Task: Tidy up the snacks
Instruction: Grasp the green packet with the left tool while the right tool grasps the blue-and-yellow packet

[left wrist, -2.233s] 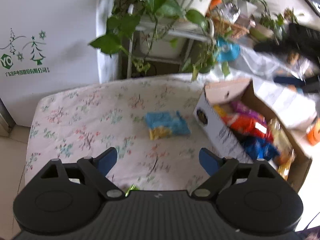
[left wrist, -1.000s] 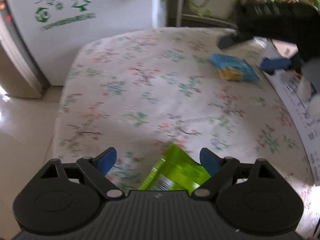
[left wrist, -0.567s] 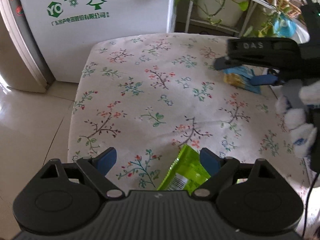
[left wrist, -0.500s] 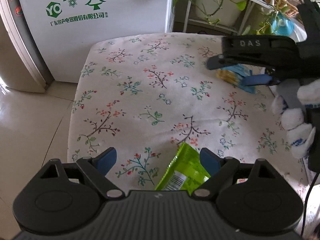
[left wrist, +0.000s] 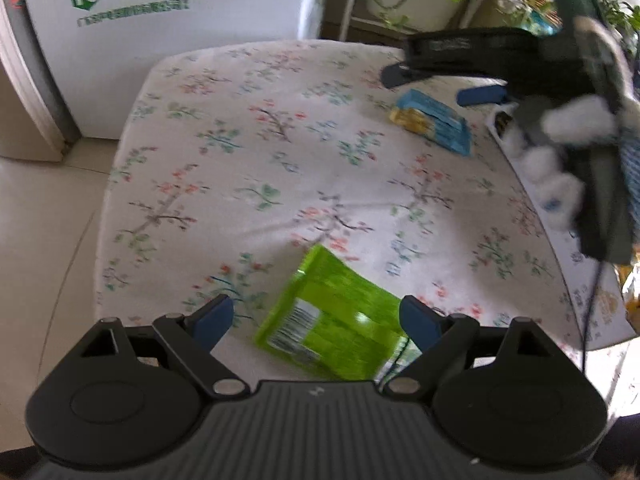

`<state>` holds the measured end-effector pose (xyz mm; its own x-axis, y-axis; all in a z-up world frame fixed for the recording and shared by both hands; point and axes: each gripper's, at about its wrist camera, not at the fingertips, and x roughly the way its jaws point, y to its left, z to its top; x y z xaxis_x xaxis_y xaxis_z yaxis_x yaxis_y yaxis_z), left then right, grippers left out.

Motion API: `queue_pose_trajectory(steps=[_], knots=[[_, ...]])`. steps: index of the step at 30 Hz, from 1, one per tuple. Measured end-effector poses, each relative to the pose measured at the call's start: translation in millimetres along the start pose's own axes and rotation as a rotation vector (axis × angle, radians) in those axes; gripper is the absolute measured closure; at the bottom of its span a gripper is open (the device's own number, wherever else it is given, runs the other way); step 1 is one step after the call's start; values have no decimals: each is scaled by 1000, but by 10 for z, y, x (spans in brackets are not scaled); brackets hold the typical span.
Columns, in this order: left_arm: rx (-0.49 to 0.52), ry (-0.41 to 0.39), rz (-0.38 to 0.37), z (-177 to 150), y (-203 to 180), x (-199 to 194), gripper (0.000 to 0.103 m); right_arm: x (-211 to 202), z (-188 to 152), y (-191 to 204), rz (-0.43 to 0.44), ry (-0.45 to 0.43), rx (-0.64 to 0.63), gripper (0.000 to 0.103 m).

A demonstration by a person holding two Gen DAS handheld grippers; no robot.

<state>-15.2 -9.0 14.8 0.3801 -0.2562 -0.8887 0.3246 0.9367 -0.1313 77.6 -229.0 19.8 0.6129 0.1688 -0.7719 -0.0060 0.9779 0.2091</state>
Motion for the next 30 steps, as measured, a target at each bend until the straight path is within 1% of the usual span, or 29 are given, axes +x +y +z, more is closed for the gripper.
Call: queue_pose_trajectory(steps=[3, 6, 9, 11, 14, 16, 17, 20, 24, 26, 28, 30], knots=[[18, 23, -7, -33, -72, 51, 13, 106, 50, 29, -5, 1, -35, 3], [27, 41, -10, -56, -89, 103, 13, 206, 77, 45, -30, 19, -63, 3], [35, 35, -1, -58, -90, 112, 13, 248, 57, 13, -7, 63, -47, 2], [18, 32, 12, -52, -57, 111, 13, 287, 73, -26, 43, 143, -3, 1], [-4, 25, 40, -50, -4, 102, 13, 216, 39, -35, 119, 183, 25, 1], [-31, 23, 44, -43, 41, 91, 13, 162, 3, -6, 154, 197, -1, 2], [-40, 23, 44, -40, 57, 86, 13, 144, -9, 16, 146, 194, -19, 2], [-31, 1, 36, -29, 61, 73, 13, 153, -31, 63, 41, 174, -51, 2], [27, -23, 23, -44, 12, 73, 13, 184, -70, 115, -12, 161, -71, 2], [49, -35, 14, -69, 4, 77, 13, 199, -83, 168, -40, 159, -93, 4], [92, -48, 7, -97, -21, 85, 13, 252, -90, 243, -76, 155, -122, 11], [126, -66, 7, -127, -45, 88, 13, 289, -102, 321, -118, 146, -157, 15]])
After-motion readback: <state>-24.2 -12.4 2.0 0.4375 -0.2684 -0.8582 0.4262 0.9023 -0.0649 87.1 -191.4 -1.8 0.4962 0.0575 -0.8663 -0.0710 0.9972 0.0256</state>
